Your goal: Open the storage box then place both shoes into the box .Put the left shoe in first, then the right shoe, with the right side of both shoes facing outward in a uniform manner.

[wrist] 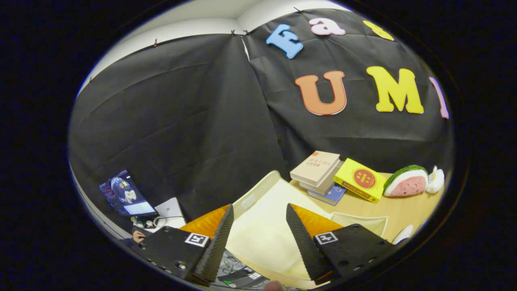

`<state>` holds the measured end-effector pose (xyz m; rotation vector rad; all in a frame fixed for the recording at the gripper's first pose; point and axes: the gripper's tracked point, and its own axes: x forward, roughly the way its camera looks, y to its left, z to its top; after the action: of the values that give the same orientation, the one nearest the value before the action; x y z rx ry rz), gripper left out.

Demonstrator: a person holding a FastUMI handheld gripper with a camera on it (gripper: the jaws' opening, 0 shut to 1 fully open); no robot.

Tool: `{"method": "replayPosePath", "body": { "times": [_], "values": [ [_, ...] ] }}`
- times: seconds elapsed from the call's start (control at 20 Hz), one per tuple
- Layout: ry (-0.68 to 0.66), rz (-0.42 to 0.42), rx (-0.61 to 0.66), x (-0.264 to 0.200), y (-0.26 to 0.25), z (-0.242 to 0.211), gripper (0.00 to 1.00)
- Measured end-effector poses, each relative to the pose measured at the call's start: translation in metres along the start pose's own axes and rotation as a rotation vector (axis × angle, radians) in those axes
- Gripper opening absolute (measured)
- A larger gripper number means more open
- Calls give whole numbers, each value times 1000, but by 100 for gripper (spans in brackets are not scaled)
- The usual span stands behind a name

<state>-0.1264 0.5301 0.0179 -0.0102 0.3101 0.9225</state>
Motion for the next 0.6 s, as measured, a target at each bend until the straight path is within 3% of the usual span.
{"method": "replayPosePath", "body": {
  "times": [0.2,0.6],
  "values": [
    [-39,-57,-22,-19,-28,8,90],
    [-128,-226,-79,-92,-146,4,95]
  ]
}}
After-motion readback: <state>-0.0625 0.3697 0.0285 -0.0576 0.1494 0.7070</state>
